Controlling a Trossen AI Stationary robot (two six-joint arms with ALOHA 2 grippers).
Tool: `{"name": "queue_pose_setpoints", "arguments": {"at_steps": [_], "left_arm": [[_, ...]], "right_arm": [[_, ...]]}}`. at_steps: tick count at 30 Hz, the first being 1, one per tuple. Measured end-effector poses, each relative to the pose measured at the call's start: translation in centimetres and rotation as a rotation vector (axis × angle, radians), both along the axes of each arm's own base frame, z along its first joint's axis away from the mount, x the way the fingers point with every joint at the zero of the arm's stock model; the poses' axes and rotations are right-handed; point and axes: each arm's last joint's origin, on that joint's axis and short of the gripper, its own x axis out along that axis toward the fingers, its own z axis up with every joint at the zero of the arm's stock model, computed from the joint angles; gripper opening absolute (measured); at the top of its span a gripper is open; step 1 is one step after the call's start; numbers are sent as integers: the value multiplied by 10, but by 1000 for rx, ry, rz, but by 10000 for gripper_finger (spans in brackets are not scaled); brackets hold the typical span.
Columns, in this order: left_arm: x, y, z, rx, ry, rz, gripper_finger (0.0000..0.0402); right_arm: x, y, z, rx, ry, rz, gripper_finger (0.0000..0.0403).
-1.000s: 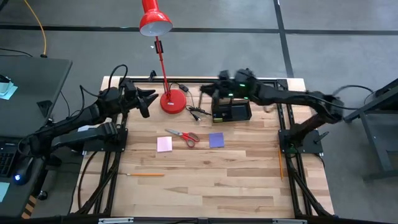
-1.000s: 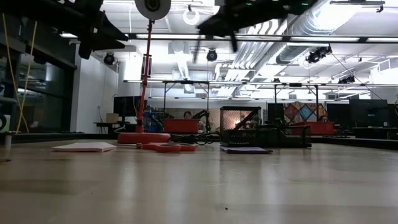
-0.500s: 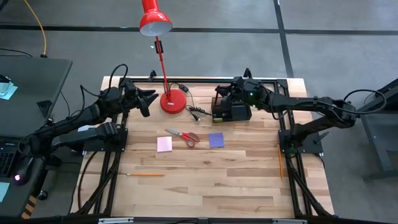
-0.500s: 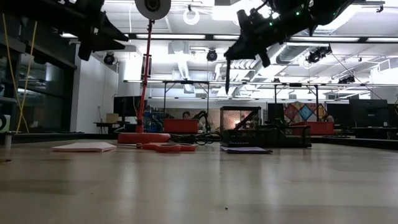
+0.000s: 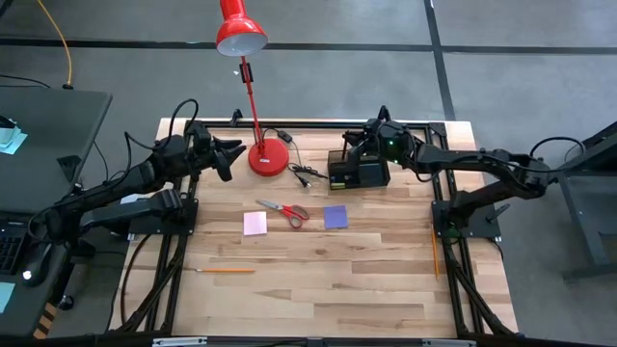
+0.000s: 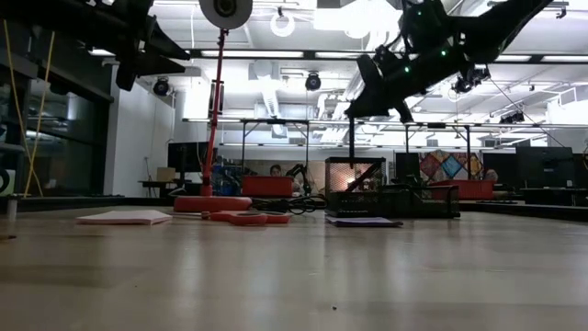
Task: Pick and place office supplies into organizer
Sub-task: Put the black pen into the black desk organizer, then put the red scissors into the black desk organizer
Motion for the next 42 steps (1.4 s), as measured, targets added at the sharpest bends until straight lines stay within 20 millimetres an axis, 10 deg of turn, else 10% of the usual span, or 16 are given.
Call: {"name": "queue_pose_setpoints", "arguments": {"at_steps": [23, 42], "left_arm": [[0, 0, 0, -1, -1, -7, 133], [3, 2, -3, 32, 54, -22, 134]], "right_arm": [[23, -6, -35, -28, -18, 52, 107], [14, 39, 41, 259, -256, 267, 110]]}}
